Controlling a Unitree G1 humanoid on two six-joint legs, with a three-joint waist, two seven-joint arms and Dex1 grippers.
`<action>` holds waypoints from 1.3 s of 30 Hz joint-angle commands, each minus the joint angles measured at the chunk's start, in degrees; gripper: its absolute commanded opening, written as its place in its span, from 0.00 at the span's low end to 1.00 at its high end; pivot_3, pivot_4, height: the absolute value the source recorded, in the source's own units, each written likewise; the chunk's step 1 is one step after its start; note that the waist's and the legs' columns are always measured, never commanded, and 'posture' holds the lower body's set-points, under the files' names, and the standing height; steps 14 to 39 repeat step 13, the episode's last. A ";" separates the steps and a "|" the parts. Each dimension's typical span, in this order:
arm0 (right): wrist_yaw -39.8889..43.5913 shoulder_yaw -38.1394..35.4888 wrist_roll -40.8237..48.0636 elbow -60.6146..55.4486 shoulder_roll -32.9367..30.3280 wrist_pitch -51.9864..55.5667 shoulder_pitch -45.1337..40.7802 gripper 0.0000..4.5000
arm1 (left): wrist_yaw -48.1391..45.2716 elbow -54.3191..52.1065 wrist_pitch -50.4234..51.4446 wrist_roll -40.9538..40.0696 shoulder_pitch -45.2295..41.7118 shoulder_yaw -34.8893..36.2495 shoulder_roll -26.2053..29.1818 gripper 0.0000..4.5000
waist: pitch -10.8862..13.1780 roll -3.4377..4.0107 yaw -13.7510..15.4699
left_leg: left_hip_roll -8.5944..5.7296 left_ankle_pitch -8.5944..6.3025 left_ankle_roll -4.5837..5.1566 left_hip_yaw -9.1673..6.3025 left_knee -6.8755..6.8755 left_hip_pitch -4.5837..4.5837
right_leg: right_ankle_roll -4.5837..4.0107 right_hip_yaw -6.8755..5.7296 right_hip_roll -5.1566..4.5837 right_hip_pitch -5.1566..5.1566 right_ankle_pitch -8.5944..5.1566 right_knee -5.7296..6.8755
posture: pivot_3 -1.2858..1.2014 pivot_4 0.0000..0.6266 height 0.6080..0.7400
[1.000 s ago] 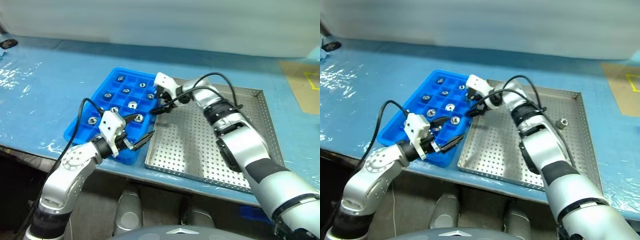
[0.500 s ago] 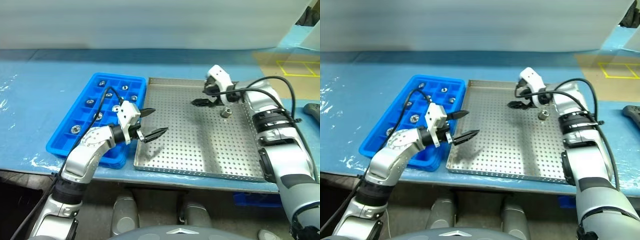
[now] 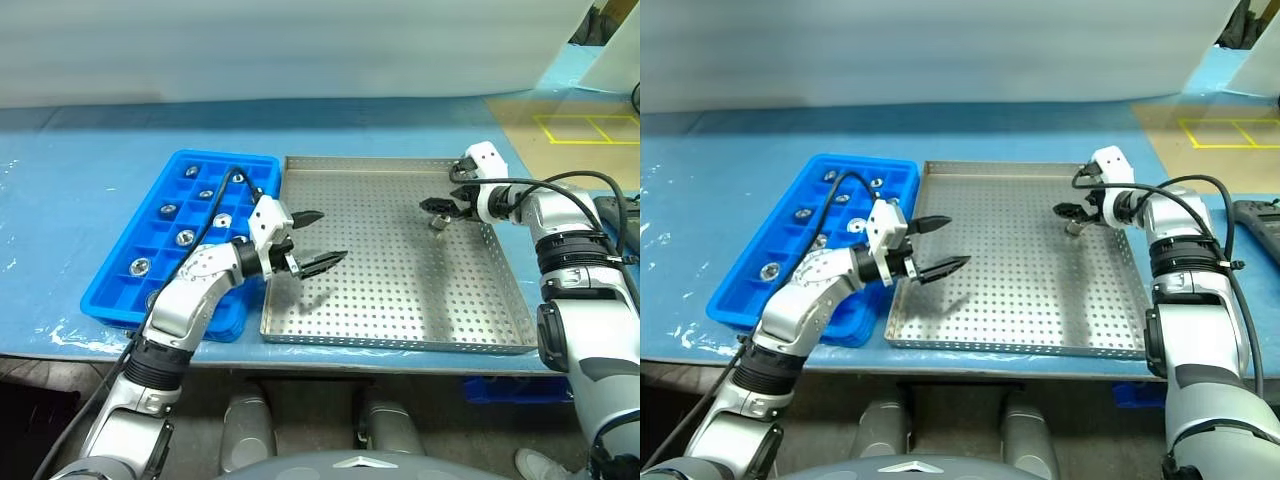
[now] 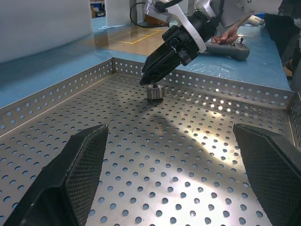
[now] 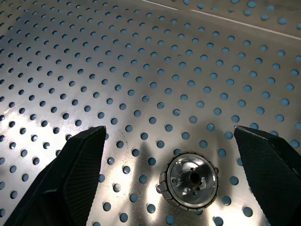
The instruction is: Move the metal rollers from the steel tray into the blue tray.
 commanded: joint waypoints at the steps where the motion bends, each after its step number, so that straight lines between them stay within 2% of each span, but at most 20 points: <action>1: 0.06 -1.04 1.46 1.55 -0.12 -0.65 0.09 0.99 | 0.08 -1.19 -0.75 0.24 -1.63 -0.63 -0.86 1.00 | 0.00 0.00 0.09 | 0.00 -0.01 0.01 0.00 0.00 0.00 | 0.00 0.00 0.00 0.00 0.00 0.00 | 0.47 0.24 1.00; 13: -0.87 -1.73 2.24 6.84 -0.47 -2.46 1.40 0.99 | -0.60 -0.38 -1.30 0.41 -1.88 -0.54 -1.62 1.00 | 0.00 0.00 0.07 | 0.01 -0.04 0.08 0.06 0.01 0.06 | 0.00 0.02 -0.01 0.03 0.00 -0.01 | 0.47 0.24 1.00; 39: -0.87 -1.73 2.24 6.84 -0.47 -2.46 1.40 0.99 | -0.60 -0.38 -1.30 0.41 -1.88 -0.54 -1.62 1.00 | 0.00 0.00 0.07 | 0.01 -0.04 0.08 0.06 0.01 0.06 | 0.00 0.02 -0.01 0.03 0.00 -0.01 | 0.47 0.24 1.00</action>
